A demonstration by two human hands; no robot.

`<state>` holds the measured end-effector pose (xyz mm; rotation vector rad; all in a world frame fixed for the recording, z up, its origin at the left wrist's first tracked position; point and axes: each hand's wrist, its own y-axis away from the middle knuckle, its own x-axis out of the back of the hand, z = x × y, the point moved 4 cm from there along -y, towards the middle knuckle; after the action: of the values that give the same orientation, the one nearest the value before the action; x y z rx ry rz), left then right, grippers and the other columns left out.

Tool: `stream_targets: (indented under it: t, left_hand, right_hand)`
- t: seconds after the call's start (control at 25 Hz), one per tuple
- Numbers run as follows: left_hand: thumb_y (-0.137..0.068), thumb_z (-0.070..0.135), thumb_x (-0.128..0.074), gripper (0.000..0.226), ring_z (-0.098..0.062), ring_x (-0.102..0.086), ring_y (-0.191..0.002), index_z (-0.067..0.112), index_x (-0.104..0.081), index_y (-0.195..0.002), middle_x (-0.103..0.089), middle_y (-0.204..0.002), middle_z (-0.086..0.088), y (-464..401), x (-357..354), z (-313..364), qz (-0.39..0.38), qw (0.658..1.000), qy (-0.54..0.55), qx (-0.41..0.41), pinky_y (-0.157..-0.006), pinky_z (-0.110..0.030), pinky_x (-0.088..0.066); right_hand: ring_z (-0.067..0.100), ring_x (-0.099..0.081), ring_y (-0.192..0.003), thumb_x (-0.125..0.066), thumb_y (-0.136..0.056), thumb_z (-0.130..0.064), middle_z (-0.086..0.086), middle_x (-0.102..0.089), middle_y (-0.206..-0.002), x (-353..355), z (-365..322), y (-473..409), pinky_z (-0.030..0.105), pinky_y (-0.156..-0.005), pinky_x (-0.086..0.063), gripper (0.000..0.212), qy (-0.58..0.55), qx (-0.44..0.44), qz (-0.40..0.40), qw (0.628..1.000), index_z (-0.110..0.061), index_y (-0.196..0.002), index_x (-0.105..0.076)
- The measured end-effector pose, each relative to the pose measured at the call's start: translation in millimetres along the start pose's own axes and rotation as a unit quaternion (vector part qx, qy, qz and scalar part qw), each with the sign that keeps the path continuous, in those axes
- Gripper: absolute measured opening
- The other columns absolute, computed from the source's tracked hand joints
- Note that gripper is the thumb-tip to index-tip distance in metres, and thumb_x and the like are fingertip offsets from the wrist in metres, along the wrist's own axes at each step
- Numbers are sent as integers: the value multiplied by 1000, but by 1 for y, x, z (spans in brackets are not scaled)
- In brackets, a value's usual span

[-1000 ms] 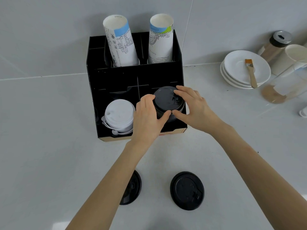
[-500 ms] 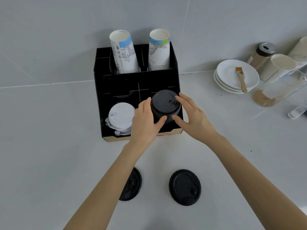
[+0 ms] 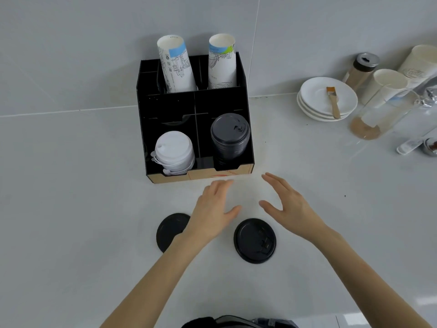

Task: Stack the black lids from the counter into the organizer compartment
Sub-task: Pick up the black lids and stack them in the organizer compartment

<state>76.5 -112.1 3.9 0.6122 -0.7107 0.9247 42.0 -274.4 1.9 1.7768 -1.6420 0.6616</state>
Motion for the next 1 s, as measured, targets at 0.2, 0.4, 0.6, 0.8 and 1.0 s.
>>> stream_targets:
  t: [0.2, 0.4, 0.6, 0.8, 1.0]
  left_hand:
    - [-84, 38, -53, 68, -22, -26, -132, 21, -15, -138, -26, -145, -3, 25, -34, -7, -127, 990, -58, -4, -109, -37, -26]
    - [-83, 39, -54, 72, -21, -22, -132, 23, -13, -139, -24, -145, -1, 39, -51, -12, -169, 980, -99, -14, -109, -35, -20]
    - [-83, 37, -54, 67, -19, -24, -130, 23, -17, -137, -28, -141, -1, 40, -55, -14, -148, 983, -107, -25, -108, -33, -21]
    - [-85, 36, -51, 64, -18, -26, -130, 22, -18, -137, -31, -141, -1, 42, -54, -15, -129, 987, -92, -30, -108, -32, -22]
    - [-84, 38, -53, 63, -19, -30, -129, 22, -21, -136, -32, -141, -1, 45, -47, -21, -99, 994, -33, -16, -109, -35, -26]
  right_hand:
    - [14, -31, -133, -55, -86, -30, -4, -29, -147, -21, 19, 41, 22, -104, -23, 58, -22, -40, -38, 998, -24, -135, -26]
    - [13, -31, -131, -62, -81, -35, -4, -29, -142, -36, 26, 67, 25, -106, -26, 71, -22, -59, -80, 995, -24, -137, -20]
    - [16, -25, -131, -65, -79, -30, 2, -31, -139, -41, 22, 69, 25, -106, -26, 71, 12, -34, -73, 997, -20, -135, -23]
    - [17, -28, -130, -62, -81, -28, 2, -34, -140, -43, 20, 67, 23, -105, -26, 65, 16, -25, -58, 998, -16, -134, -27]
    - [9, -37, -126, -60, -83, -22, -9, -34, -139, -40, 10, 66, 2, -98, -23, 59, -35, -7, -34, 999, -20, -133, -30]
